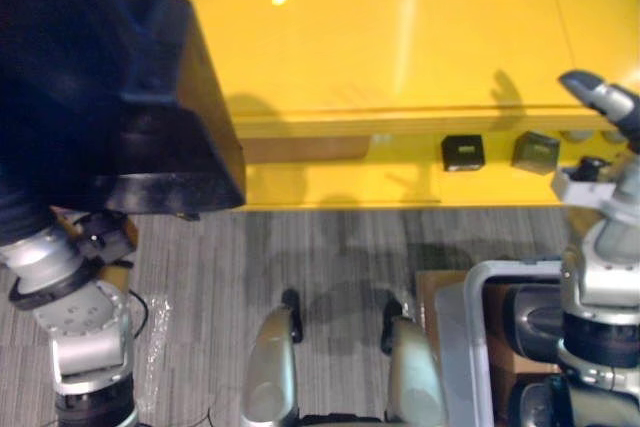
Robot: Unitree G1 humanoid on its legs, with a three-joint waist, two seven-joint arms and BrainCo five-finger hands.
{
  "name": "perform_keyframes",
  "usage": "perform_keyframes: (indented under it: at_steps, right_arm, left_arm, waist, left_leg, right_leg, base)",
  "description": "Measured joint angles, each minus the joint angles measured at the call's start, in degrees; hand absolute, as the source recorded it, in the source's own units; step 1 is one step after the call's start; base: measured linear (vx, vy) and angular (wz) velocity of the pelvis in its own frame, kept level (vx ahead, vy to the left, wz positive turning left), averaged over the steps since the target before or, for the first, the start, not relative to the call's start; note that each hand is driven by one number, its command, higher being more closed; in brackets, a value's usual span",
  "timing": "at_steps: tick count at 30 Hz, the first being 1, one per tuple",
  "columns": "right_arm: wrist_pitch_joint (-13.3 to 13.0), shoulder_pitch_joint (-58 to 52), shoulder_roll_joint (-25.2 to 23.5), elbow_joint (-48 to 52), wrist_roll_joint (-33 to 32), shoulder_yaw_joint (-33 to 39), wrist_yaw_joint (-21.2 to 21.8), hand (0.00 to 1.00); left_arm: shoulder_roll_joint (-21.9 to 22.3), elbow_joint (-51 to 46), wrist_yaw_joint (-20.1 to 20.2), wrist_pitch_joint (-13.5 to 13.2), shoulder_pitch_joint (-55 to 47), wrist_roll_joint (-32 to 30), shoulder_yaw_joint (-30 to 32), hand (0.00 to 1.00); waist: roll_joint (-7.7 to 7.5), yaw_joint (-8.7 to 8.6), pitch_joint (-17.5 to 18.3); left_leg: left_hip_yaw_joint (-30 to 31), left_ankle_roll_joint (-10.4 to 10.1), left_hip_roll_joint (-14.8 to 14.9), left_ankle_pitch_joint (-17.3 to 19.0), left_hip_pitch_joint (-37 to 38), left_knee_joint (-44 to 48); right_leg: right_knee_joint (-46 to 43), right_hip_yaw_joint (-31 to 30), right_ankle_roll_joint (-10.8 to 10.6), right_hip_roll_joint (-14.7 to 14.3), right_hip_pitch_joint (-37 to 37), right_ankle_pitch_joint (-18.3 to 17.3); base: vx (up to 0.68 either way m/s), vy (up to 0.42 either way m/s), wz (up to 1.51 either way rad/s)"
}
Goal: Walk over and take plastic housings, then place them on the shelf
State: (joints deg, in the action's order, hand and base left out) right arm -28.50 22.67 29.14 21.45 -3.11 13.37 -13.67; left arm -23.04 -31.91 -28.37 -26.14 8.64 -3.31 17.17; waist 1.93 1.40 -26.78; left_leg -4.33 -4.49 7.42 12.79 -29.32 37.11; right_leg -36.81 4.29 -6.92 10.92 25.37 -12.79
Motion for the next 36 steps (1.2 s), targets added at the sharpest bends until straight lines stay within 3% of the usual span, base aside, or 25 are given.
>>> perform_keyframes:
  at_steps: [5, 16, 19, 22, 24, 29, 36]
  right_arm:
    - [-0.3, -0.1, 0.0, 4.8, 1.8, 0.1, -0.3, 0.00]
    - [-0.6, -2.2, -0.8, 7.8, 1.8, 1.4, -0.3, 0.00]
    - [-0.4, -6.3, -4.9, 7.7, 2.0, 1.3, -0.3, 0.00]
    - [-0.5, -9.6, -6.0, 4.8, 2.3, 2.3, -0.4, 0.00]
    - [0.1, -10.2, -6.4, 1.3, 2.1, 4.5, -0.1, 0.00]
    - [4.5, -9.9, -6.3, -5.5, 1.7, 4.7, 0.7, 0.00]
    - [11.8, -10.6, -6.3, -12.0, 1.2, 2.6, 5.0, 0.00]
  left_arm:
    - [1.3, 0.1, -2.6, 0.0, 3.7, 0.0, 0.1, 1.00]
    - [1.3, 0.0, -2.6, 0.0, 3.6, 0.0, 0.5, 1.00]
    - [1.3, 0.0, -1.2, 0.0, -0.3, 0.2, 0.7, 1.00]
    - [1.5, 0.0, 1.0, -0.5, -6.0, 0.6, 2.3, 1.00]
    - [1.7, 0.3, 3.1, -1.8, -7.6, 1.0, 4.9, 1.00]
    - [1.7, 3.0, 7.0, -1.2, -7.7, 0.9, 5.3, 1.00]
    - [0.9, 8.6, 16.7, 5.6, -8.1, 3.5, 2.7, 1.00]
  waist:
    - [-0.35, 0.60, -0.8]
    - [-0.50, 1.72, -0.8]
    - [-1.22, 1.79, -0.4]
    - [-2.98, 1.18, 5.1]
    - [-3.83, 1.15, 10.0]
    - [-3.63, 1.15, 16.1]
    - [-2.70, 0.78, 19.7]
  left_leg:
    - [-1.9, 0.0, 1.9, 1.6, -2.8, 4.8]
    - [-1.7, -0.1, 2.3, 2.8, -2.4, 6.6]
    - [-2.5, -0.4, 1.7, 2.6, 4.5, 3.1]
    - [-2.3, -1.1, 0.7, 1.1, 9.5, -3.8]
    - [-2.2, -1.1, 0.7, -1.6, 13.2, -10.4]
    - [-2.6, -1.0, 0.0, -3.3, 19.9, -17.0]
    - [-4.4, -1.1, -0.6, -4.1, 26.5, -22.3]
  right_leg:
    - [-4.9, 0.0, 0.0, 0.1, 2.6, -2.4]
    - [-6.9, 0.3, 0.2, 0.4, 2.0, -4.2]
    - [-3.8, 0.6, 0.1, 0.7, -4.6, -4.1]
    - [3.1, 2.5, 0.1, 0.7, -10.1, -3.0]
    - [11.4, 4.1, 0.2, -0.4, -15.0, 0.3]
    - [22.8, 5.6, -0.5, -1.7, -24.1, 4.8]
    - [28.5, 5.0, 0.0, -1.8, -29.8, 7.3]
  base:
    - [0.00, -0.009, 0.02]
    - [0.01, -0.008, 0.01]
    - [0.07, -0.012, 0.00]
    - [0.13, -0.041, 0.16]
    - [0.17, -0.036, 0.10]
    - [0.19, -0.008, 0.03]
    - [0.06, 0.013, -0.10]
